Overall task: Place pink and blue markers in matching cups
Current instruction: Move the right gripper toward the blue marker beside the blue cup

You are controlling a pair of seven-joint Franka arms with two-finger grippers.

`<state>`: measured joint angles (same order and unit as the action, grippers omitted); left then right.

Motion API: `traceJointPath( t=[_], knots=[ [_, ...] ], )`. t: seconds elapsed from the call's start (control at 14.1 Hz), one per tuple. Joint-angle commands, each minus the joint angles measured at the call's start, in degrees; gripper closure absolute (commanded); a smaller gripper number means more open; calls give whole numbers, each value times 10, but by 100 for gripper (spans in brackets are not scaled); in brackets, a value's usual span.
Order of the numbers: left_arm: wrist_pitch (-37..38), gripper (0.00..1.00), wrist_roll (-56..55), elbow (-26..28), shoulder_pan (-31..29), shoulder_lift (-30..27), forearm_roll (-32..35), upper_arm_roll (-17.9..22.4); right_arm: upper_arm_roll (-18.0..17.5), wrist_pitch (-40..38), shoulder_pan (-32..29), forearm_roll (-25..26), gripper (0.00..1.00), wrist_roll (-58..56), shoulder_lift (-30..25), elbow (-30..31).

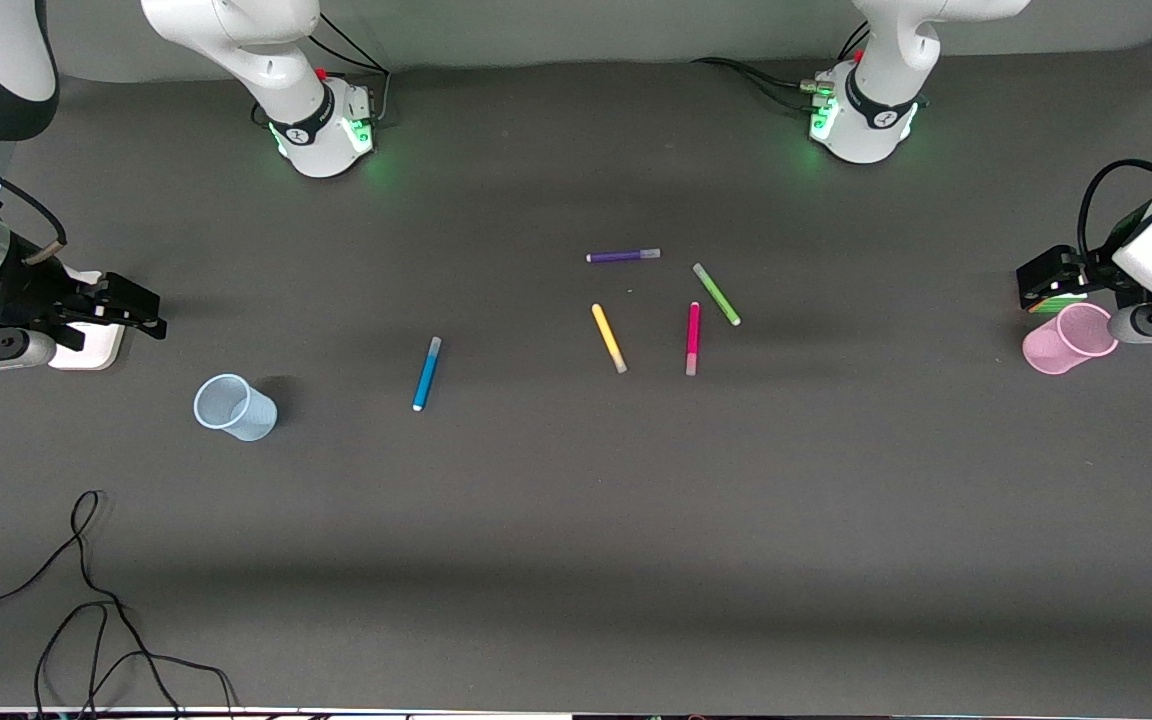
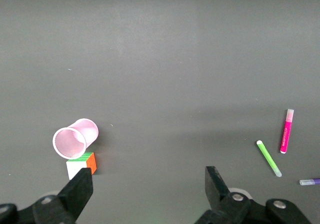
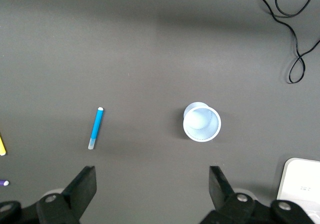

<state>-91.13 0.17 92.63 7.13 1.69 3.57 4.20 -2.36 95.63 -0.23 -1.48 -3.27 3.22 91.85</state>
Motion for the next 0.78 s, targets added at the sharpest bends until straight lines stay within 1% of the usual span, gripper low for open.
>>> traceJointPath(
  t=[0.0, 0.43, 0.57, 0.71],
  knots=[
    [2, 0, 8, 2, 6, -3, -5, 7, 1, -6, 4, 8, 0, 8, -1, -4],
    [1, 0, 8, 1, 6, -2, -5, 7, 0, -6, 13, 3, 0, 14, 2, -4],
    [1, 0, 8, 1, 8, -2, -5, 7, -1, -6, 29, 2, 0, 26, 17, -12],
    [1, 0, 8, 1, 6, 0, -5, 7, -12, -16, 39, 5, 0, 58, 42, -40]
  ],
)
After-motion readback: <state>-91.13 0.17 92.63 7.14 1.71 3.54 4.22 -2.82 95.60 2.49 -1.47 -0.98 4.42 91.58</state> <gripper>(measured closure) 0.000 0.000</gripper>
